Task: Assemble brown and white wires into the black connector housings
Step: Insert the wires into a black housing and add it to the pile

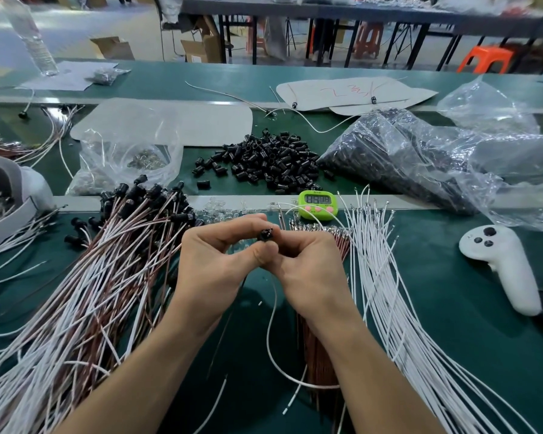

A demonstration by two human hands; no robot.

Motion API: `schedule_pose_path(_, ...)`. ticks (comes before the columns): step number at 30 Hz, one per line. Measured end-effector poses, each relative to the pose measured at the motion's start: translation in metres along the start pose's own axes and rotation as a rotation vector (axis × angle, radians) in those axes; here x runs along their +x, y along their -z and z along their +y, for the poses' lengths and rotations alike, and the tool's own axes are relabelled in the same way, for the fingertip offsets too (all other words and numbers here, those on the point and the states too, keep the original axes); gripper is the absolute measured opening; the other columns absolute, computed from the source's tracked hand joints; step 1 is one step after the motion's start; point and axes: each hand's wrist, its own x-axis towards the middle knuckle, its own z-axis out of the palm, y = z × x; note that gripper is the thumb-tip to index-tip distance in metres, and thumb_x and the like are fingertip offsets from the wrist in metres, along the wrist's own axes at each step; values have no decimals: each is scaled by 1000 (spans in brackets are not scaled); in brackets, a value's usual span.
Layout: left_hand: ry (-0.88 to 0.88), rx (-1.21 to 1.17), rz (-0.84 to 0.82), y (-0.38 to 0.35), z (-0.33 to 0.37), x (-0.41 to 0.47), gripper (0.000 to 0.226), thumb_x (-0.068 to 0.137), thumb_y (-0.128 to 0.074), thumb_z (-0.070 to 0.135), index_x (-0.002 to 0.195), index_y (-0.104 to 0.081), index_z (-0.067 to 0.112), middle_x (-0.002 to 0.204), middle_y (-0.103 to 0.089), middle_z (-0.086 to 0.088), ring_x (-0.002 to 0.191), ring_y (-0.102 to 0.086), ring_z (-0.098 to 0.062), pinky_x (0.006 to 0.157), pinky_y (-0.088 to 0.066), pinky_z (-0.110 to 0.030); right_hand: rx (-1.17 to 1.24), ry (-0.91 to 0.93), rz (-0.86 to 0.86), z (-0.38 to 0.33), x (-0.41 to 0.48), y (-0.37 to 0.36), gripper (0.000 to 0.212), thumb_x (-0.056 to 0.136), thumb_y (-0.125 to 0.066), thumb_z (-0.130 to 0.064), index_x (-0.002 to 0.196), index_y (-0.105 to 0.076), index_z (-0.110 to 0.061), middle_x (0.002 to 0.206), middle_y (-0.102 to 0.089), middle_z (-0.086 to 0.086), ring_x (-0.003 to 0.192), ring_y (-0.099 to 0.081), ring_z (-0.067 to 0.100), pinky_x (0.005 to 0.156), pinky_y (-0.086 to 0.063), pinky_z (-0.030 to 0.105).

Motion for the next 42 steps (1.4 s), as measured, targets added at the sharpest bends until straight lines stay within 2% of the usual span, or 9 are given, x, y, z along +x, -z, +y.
schedule_pose_path(7, 126, -43, 70, -2, -3, 0, 22, 63, -83, 6, 85, -78, 5, 84, -78, -16, 73, -72, -24, 65, -59, -30, -34, -13, -33, 2, 2, 4, 15, 90, -76, -11, 77, -79, -4, 74, -75, 16, 71, -64, 14, 74, -57, 49)
schedule_pose_path(10, 136, -35, 44, -1, -1, 1, 24, 59, -92, 6, 80, -81, 10, 83, -78, -14, 74, -72, -22, 69, -61, -28, -30, 32, -60, -1, 2, 5, 11, 93, -76, -10, 85, -82, -5, 79, -78, 11, 78, -68, 13, 75, -60, 46)
schedule_pose_path(14, 145, -47, -12, 1, 0, 2, 15, 61, -83, 17, 76, -83, 18, 77, -77, -9, 70, -70, -19, 70, -60, -24, -29, 91, -104, -6, 1, 5, 22, 95, -74, -10, 82, -79, -27, 71, -73, -16, 71, -66, -3, 69, -52, 16)
schedule_pose_path(18, 141, -67, 29, 3, 0, 4, 20, 64, -89, 6, 80, -83, 16, 83, -79, -9, 76, -74, -17, 71, -59, -24, -114, 68, -101, -5, 2, 5, 31, 96, -74, -17, 67, -72, -30, 62, -64, -12, 62, -54, -1, 61, -46, 18)
schedule_pose_path(22, 86, -67, 67, 5, 1, 5, 14, 72, -78, 1, 79, -82, 13, 84, -79, -8, 78, -74, -14, 71, -56, -20, -168, 12, -88, -4, 0, 3, 27, 93, -76, -16, 71, -78, -32, 70, -69, 14, 63, -55, 11, 59, -50, 41)
schedule_pose_path(25, 106, -68, 85, 5, 1, 5, 19, 75, -77, -6, 75, -81, 13, 79, -78, -8, 77, -73, -14, 73, -55, -20, -185, 4, -84, -3, 1, 4, 22, 91, -77, -14, 75, -81, -29, 63, -66, 9, 58, -51, 6, 53, -43, 30)
schedule_pose_path(28, 157, -132, 91, 3, 2, 5, 7, 67, -78, 10, 73, -81, 12, 78, -77, -8, 78, -72, -14, 74, -55, -20, -157, -11, -68, -4, 0, 5, 20, 88, -80, -12, 80, -83, -29, 62, -70, -11, 57, -57, -3, 57, -44, 13)
schedule_pose_path(34, 221, -181, 100, 5, 2, 7, 22, 57, -81, 24, 74, -82, 11, 80, -78, -8, 80, -72, -15, 75, -55, -19, -111, 4, -40, -4, 1, 3, 17, 87, -81, -11, 81, -83, -27, 70, -76, -2, 65, -63, -1, 65, -50, 15)
schedule_pose_path(42, 236, -194, 118, 3, 0, 7, 26, 54, -83, 31, 74, -83, 15, 81, -78, -7, 84, -72, -15, 79, -55, -21, -100, 6, -6, -4, 0, 0, 23, 88, -80, -11, 78, -83, -32, 69, -76, -12, 65, -68, -3, 64, -51, 12)
